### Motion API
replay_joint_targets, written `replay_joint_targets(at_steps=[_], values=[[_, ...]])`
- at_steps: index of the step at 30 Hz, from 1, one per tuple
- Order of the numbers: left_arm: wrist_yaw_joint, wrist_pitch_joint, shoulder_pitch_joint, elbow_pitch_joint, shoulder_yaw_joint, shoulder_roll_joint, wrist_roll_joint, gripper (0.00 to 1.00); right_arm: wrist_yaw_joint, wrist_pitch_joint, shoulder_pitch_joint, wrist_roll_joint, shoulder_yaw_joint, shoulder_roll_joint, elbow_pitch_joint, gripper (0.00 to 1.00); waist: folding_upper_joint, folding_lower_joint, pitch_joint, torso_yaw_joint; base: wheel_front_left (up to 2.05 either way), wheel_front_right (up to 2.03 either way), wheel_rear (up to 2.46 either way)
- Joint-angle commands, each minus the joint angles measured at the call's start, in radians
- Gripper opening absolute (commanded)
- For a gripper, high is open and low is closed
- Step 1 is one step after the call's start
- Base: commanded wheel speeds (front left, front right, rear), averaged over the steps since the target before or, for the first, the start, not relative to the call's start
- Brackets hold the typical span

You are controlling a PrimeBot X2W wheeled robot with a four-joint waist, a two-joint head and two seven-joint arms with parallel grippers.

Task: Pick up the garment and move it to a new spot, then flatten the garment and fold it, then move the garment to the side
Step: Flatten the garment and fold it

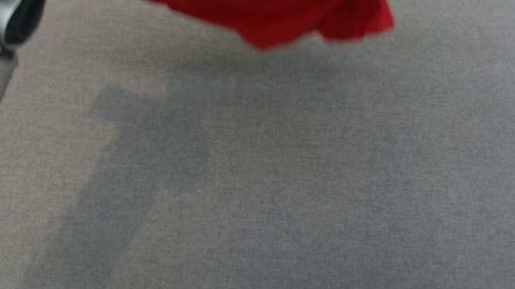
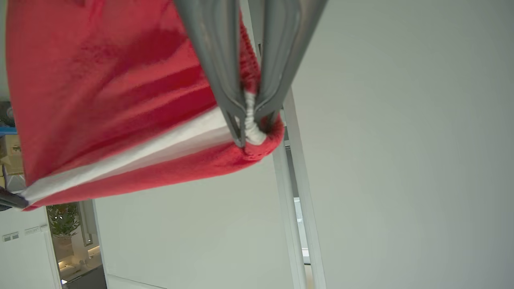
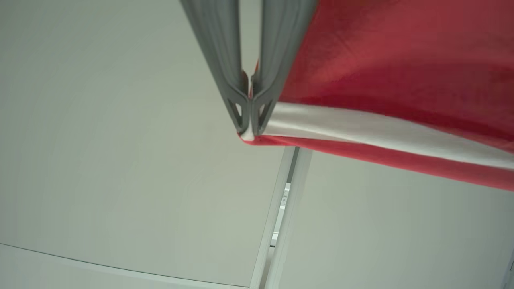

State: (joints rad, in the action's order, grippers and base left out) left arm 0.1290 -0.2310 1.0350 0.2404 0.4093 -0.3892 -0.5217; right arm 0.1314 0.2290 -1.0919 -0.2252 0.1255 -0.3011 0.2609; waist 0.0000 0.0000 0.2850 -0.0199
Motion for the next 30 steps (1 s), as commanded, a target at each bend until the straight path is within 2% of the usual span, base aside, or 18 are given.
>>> replay_joint_targets(at_steps=[1, 5, 9, 15, 20, 25, 30], values=[[0.002, -0.011, 0.01, 0.024, -0.013, 0.015, -0.012, 0.0, -0.001, 0.013, -0.033, 0.013, -0.015, 0.01, 0.023, 0.0, 0.0, 0.0, 0.069, -0.025, 0.0, 0.0, 0.0], [0.002, -0.029, 0.023, 0.083, -0.043, 0.033, -0.018, 0.0, -0.002, 0.033, -0.082, 0.035, -0.04, 0.05, 0.072, 0.0, 0.0, 0.0, 0.086, -0.031, 0.0, 0.0, 0.0], [0.0, -0.035, -0.092, 0.144, -0.074, 0.062, -0.036, 0.0, -0.002, 0.036, 0.022, 0.024, -0.039, 0.068, 0.079, 0.0, 0.0, 0.0, 0.079, -0.037, 0.0, 0.0, 0.0], [-0.003, -0.033, -0.42, 0.215, -0.162, 0.16, -0.025, 0.0, -0.004, 0.037, 0.345, -0.015, -0.033, 0.078, 0.042, 0.0, 0.0, 0.0, 0.046, -0.041, 0.0, 0.0, 0.0], [-0.002, -0.034, -0.662, 0.268, -0.183, 0.243, -0.009, 0.0, -0.005, 0.038, 0.613, -0.048, -0.075, 0.13, 0.024, 0.0, 0.0, 0.0, 0.014, -0.041, 0.0, 0.0, 0.0], [-0.002, -0.034, -0.826, 0.255, -0.17, 0.289, 0.018, 0.0, -0.005, 0.038, 0.826, -0.078, -0.119, 0.182, -0.006, 0.0, 0.0, 0.0, -0.036, -0.033, 0.0, 0.0, 0.0], [-0.002, -0.034, -0.924, 0.22, -0.163, 0.309, 0.028, 0.0, -0.005, 0.038, 0.993, -0.098, -0.156, 0.209, -0.043, 0.0, 0.0, 0.0, -0.097, -0.017, 0.0, 0.0, 0.0]])
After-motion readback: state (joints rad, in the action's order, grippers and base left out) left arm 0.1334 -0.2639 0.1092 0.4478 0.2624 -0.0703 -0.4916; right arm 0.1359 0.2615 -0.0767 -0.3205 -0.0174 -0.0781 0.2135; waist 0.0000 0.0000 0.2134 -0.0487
